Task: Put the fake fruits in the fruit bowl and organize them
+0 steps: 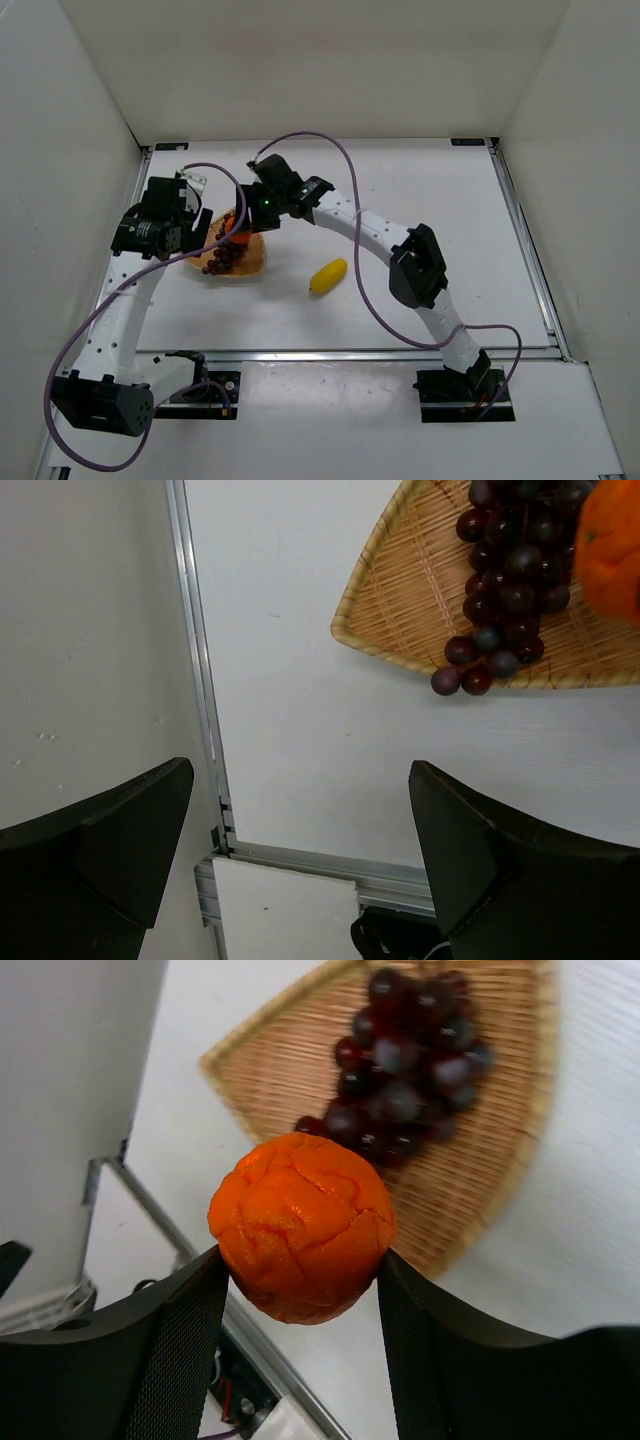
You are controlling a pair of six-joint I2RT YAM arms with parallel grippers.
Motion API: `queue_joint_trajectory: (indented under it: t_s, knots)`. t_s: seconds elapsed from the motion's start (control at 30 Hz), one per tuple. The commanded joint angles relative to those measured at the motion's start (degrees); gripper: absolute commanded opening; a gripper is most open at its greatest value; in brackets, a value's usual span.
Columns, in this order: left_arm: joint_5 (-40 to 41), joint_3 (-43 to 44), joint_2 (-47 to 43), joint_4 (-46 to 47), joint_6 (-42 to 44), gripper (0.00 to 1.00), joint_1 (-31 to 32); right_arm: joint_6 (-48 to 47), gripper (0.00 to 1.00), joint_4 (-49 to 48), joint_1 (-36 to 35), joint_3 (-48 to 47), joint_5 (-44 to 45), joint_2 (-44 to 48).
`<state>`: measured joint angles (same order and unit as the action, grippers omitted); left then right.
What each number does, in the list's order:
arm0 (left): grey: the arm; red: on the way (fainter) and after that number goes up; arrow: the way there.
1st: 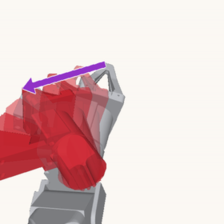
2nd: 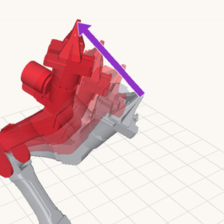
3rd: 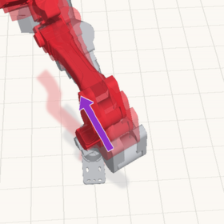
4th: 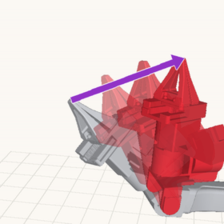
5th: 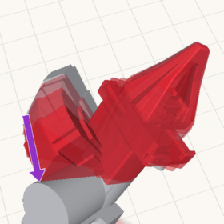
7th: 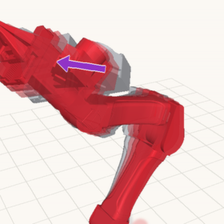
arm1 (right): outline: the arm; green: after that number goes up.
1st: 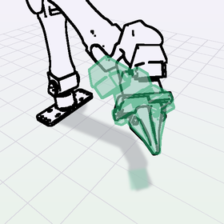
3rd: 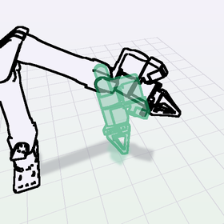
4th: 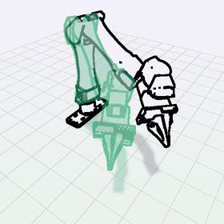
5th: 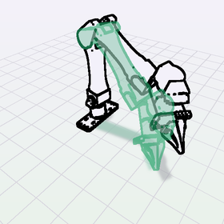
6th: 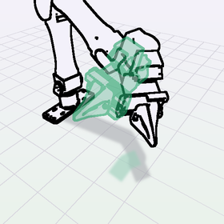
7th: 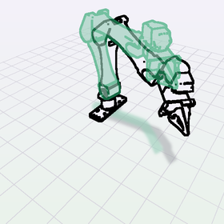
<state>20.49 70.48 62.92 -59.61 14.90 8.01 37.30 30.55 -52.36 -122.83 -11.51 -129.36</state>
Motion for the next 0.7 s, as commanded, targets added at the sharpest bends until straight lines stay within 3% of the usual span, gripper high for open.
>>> queue_joint_trajectory:
  t_s: [0.0,0.3,0.4,0.43,0.5,0.67]
  knots:
    - [1.13,0.71,0.63,2.75,-1.45,1.0,-0.19,1.02,0.25,-0.66,2.08,-1.72,-8.08,-5.63]
    - [1.13,1.94,1.77,2.75,-1.45,1.0,-0.19,-0.74,0.27,-0.66,-0.38,-1.72,-10.64,-6.78]
    - [1.13,1.94,1.77,2.22,-1.45,1.0,-0.19,-0.74,0.52,-0.66,-0.38,-1.72,-11.17,-6.78]
    - [1.13,1.94,1.77,2.22,-1.45,1.0,-0.19,-0.74,0.78,-0.66,-0.38,-1.72,-11.69,-6.78]
    - [1.13,2.47,1.77,2.22,-1.45,1.0,-0.19,-2.4,0.98,0.29,-0.38,-1.72,-11.7,-6.26]
    - [1.13,2.99,1.77,2.22,-1.45,1.0,-0.19,-6.79,1.0,5.22,-0.38,-0.05,-7.07,-0.82]
